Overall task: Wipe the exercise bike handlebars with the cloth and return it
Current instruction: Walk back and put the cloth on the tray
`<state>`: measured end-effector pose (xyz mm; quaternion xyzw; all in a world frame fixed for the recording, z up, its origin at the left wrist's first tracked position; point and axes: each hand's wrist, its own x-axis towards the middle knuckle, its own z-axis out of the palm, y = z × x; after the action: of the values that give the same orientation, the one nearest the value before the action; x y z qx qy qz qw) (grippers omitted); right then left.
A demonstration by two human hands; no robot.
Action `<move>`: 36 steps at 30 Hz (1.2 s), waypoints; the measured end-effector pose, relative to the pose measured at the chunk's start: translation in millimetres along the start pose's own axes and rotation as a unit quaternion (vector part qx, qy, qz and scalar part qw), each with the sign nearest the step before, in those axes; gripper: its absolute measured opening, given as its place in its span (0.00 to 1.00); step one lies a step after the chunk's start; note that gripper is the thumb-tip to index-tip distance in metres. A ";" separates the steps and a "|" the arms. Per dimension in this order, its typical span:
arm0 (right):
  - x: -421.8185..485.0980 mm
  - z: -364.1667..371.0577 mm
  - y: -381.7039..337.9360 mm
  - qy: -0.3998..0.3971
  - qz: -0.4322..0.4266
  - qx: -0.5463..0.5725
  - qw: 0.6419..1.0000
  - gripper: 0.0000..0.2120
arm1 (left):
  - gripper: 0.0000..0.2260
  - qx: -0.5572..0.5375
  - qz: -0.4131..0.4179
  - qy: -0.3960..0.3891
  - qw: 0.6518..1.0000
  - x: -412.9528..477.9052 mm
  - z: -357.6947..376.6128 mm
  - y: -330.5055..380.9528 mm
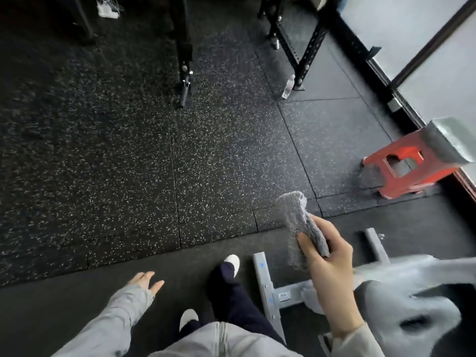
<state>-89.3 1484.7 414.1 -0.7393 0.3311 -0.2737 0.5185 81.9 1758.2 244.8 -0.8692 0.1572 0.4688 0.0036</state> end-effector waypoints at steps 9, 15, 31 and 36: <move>116.9 -36.7 25.1 0.120 -0.016 -0.078 0.990 0.26 | 0.19 0.063 0.055 0.055 0.995 105.1 -107.2 141.5; 170.7 -59.2 33.0 0.187 0.001 -0.135 0.973 0.20 | 0.23 0.101 0.120 0.049 0.986 150.9 -174.4 219.0; 400.0 -72.0 45.4 0.315 0.122 -0.178 0.924 0.16 | 0.24 0.271 0.223 -0.008 0.936 316.3 -347.4 459.9; 437.6 -89.1 48.8 0.372 0.157 -0.177 0.898 0.15 | 0.25 0.343 0.250 -0.028 0.905 341.9 -377.9 524.7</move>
<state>110.2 1082.3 422.5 -0.6017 0.6545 -0.3806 0.2545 419.0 1109.1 251.6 -0.7332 0.5197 0.3961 0.1885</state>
